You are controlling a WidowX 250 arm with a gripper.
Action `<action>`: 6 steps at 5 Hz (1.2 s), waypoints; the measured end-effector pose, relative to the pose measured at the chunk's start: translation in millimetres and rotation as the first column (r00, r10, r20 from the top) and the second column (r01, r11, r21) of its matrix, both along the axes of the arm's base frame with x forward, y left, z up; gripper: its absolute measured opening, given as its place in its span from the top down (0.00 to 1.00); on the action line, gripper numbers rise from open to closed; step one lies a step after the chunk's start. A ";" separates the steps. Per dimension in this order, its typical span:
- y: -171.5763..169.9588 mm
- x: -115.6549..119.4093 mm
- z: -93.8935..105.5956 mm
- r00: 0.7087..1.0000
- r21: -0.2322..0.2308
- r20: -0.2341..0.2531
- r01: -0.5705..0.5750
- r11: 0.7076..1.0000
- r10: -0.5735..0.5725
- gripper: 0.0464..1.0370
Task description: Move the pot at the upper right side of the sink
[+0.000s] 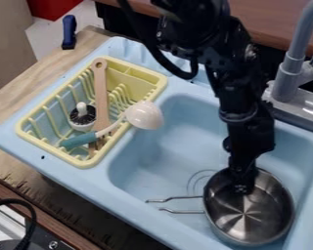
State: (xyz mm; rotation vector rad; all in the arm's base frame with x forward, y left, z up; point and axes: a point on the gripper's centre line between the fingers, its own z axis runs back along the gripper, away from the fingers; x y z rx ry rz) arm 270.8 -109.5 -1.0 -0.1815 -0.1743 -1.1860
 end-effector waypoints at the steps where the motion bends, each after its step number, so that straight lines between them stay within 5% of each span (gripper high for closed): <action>1: 3.5 1.2 2.2 1.000 0.040 -0.013 0.007 0.999 -0.006 0.98; 3: 8.3 -2.0 15.7 0.999 0.084 -0.036 -0.032 0.996 0.035 0.99; 6: 0.3 -0.3 65.4 0.976 0.036 0.044 -0.217 0.976 0.215 0.99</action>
